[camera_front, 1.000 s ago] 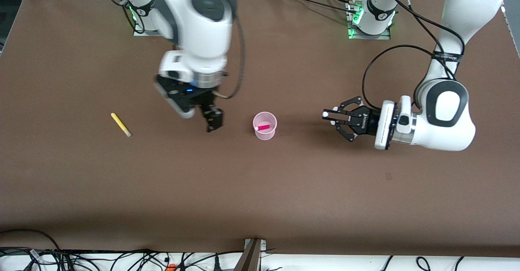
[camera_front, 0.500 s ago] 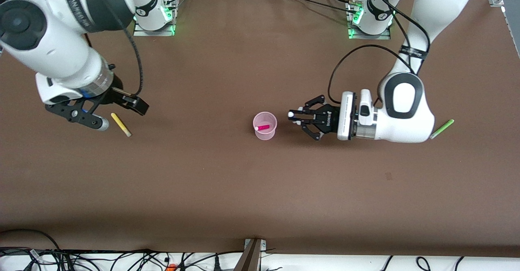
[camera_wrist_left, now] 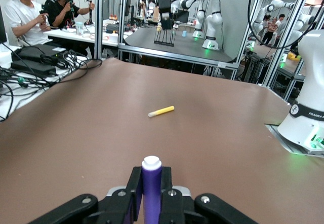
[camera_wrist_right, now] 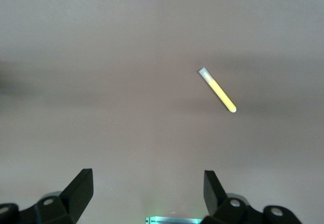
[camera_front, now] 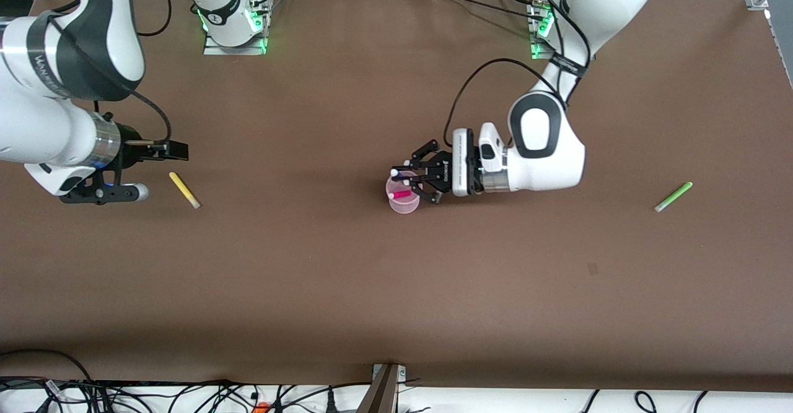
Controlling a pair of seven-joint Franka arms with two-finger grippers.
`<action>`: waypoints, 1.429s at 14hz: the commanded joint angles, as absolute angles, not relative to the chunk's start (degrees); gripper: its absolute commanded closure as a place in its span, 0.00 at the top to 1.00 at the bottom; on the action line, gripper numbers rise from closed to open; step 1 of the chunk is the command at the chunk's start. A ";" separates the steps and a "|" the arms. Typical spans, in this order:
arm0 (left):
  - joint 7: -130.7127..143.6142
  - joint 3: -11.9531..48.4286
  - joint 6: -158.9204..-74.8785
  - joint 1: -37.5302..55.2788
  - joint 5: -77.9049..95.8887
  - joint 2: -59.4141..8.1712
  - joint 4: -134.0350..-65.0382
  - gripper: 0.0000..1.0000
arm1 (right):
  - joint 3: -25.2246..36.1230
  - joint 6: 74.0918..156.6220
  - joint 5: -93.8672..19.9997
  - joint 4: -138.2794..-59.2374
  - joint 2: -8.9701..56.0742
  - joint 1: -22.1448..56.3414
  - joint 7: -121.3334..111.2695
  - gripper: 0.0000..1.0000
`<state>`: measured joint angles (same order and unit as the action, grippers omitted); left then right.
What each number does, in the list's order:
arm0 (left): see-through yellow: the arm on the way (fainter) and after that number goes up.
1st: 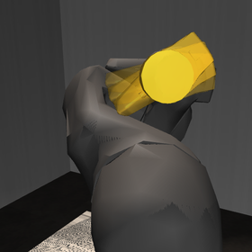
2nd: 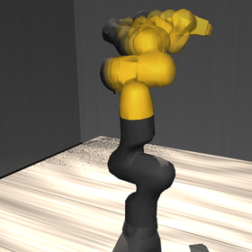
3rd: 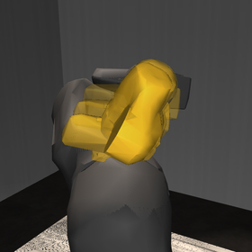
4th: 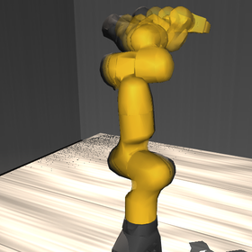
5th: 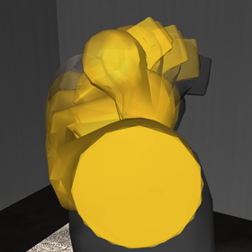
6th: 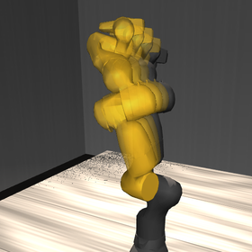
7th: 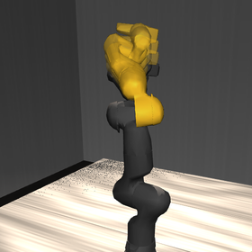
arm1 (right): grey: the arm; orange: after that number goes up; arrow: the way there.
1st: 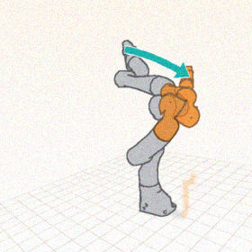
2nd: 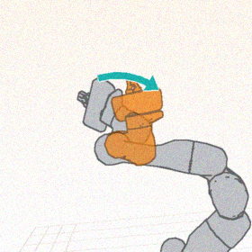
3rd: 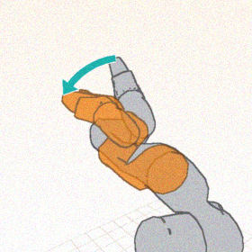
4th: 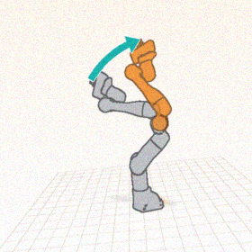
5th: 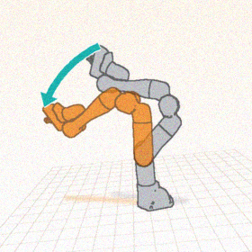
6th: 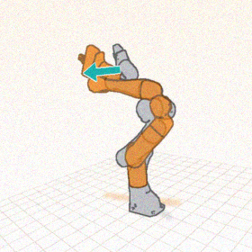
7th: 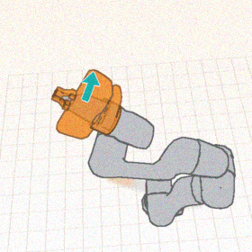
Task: Organize pens into pink holder with both arms
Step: 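Lower the blue marker into the pink cup and open the left gripper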
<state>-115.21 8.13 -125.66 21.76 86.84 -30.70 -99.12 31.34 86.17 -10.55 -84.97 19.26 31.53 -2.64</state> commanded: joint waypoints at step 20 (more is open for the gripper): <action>-93.21 6.95 -131.92 21.53 82.38 -24.97 -104.50 1.00 | 3.11 92.99 -5.10 -85.34 13.63 -0.24 2.61 0.99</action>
<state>-100.39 7.19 -132.08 21.76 86.11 -26.77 -102.82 10.07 92.86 -6.93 -84.65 15.49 5.33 -0.73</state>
